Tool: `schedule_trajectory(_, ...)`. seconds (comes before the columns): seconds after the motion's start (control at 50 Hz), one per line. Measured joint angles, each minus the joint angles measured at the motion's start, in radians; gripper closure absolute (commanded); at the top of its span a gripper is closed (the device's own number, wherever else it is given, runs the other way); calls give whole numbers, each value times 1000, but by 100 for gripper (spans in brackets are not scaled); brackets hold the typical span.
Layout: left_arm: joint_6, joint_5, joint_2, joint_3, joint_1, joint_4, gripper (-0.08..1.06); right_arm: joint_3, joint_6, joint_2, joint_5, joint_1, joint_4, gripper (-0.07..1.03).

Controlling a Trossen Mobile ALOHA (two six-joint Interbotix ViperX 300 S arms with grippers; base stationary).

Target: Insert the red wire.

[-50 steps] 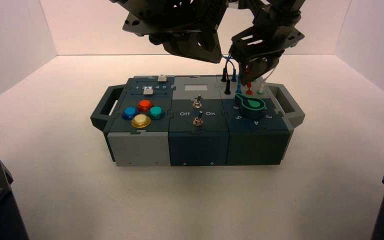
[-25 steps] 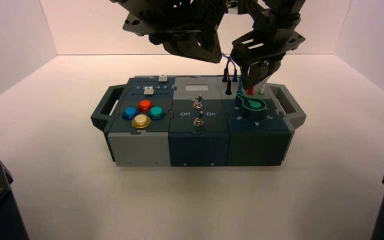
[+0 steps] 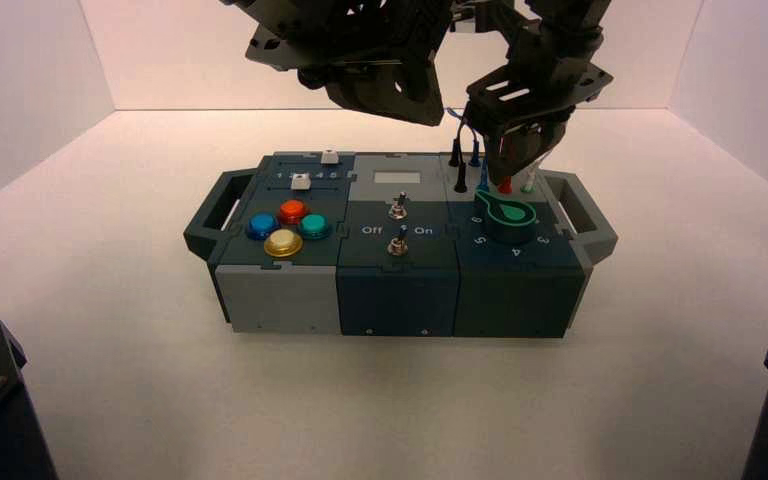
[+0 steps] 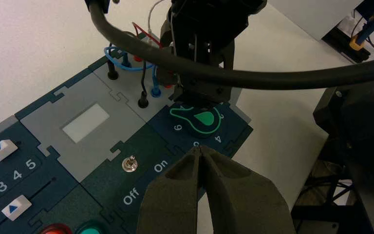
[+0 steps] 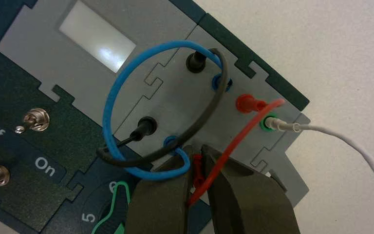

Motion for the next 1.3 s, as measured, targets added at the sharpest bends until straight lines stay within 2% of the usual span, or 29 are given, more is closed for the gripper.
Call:
schedule_trajectory(0.5, 2, 0, 0, 0, 2, 0, 101, -35, 0, 32, 29, 3, 0, 96)
schedule_trajectory(0.7, 2, 0, 0, 0, 5, 2, 101, -55, -3, 40, 52, 3, -2, 79)
schedule_trajectory(0.72, 2, 0, 0, 0, 5, 0, 101, -57, -3, 41, 54, 2, -2, 73)
schedule_trajectory(0.8, 0, 0, 0, 0, 5, 2, 101, -66, -3, 44, 60, -3, -8, 63)
schedule_trajectory(1.14, 2, 0, -2, 0, 6, 2, 101, -78, 0, 37, 77, -5, -31, 63)
schedule_trajectory(1.3, 2, 0, -8, 0, 8, 2, 101, -77, 0, -11, 117, -2, -37, 63)
